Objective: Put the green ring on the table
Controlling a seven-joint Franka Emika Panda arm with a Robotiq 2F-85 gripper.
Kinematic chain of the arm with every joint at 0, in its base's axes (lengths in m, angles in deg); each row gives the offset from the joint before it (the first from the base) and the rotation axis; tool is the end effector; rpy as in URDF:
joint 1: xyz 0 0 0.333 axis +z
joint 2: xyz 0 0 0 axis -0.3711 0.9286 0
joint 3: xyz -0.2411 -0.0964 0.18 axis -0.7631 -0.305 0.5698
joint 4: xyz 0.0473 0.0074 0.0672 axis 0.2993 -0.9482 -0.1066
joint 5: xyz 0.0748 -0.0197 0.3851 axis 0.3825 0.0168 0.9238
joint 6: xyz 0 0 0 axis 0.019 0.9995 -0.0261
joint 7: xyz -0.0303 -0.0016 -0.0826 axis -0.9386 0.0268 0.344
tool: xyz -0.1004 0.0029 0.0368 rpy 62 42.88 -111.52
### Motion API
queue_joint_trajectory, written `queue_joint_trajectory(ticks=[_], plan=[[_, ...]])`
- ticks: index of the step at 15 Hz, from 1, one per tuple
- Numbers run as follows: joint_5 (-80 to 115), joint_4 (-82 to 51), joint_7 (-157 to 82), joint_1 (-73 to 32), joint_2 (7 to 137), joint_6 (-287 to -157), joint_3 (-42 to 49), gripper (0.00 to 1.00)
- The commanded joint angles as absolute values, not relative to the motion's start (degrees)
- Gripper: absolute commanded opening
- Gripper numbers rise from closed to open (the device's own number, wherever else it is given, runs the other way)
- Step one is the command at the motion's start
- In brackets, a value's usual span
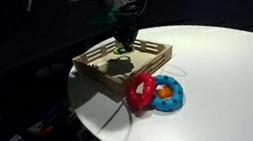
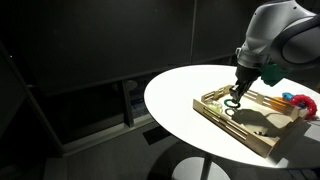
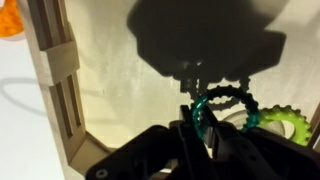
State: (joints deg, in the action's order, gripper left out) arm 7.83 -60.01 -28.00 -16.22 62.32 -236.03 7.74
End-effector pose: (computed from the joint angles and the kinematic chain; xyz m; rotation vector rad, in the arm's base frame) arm 0.5068 0.0559 0.2753 3.0342 0.0546 0.1497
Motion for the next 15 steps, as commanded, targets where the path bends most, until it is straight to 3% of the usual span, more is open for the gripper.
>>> queue_joint_trajectory(ticks=[1,8,15], plan=[[8.4,-60.7,-29.4,-17.5,55.9,-229.6,7.4,0.05],[5.4,-62.1,-29.8,-21.7,46.0,-215.9,6.9,0.05],[-3.8,-64.2,-27.9,-28.1,42.1,-216.0,5.7,0.05]])
